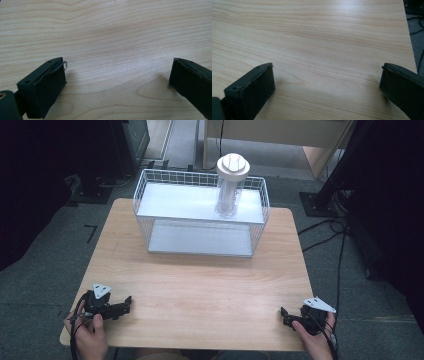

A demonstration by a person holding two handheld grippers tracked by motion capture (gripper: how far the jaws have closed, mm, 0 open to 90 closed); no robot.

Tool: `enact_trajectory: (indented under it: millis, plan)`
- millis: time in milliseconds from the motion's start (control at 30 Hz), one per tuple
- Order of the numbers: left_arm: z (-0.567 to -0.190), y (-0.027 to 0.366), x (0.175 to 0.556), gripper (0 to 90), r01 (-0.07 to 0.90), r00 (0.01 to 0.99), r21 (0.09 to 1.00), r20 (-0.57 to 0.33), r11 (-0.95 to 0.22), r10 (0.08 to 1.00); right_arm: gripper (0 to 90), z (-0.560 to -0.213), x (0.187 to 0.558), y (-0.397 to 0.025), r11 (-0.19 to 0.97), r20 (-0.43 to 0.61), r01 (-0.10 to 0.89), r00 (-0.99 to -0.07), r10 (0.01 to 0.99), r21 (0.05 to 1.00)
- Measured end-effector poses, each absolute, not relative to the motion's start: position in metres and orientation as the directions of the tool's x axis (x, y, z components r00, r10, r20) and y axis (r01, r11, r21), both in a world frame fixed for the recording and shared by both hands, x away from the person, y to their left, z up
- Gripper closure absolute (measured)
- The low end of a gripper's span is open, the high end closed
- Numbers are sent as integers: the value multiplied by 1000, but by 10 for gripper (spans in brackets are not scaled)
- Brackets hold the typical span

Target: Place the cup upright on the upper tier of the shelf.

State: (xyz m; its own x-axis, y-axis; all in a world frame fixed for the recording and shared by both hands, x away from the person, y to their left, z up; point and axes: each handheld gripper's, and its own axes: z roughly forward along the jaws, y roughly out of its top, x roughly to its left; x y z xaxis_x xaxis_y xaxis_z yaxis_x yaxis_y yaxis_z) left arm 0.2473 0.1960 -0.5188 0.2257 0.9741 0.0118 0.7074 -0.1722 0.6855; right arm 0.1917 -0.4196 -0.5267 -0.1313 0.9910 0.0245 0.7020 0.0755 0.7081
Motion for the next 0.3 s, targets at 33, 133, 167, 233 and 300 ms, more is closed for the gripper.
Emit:
enact_trajectory:
  millis: [33, 133, 167, 233, 300]
  plan:
    - [-519, 196, 247, 11, 708, 225, 686, 11, -171, 974, 0, -527, 192, -419, 80, 23, 701, -137, 990, 709]
    - [-519, 196, 247, 11, 707, 226, 686, 12, -172, 974, 0, -527, 192, -419, 81, 24, 700, -139, 990, 709]
    - [-519, 196, 247, 11, 707, 225, 686, 12, -172, 974, 0, -527, 192, -419, 82, 23, 700, -140, 990, 709]
    - [-519, 196, 247, 11, 708, 224, 686, 10, -170, 974, 0, -527, 192, -419, 82, 23, 700, -140, 990, 709]
    - [-519, 196, 247, 11, 707, 225, 686, 11, -172, 974, 0, -527, 192, -418, 74, 25, 703, -129, 991, 707]
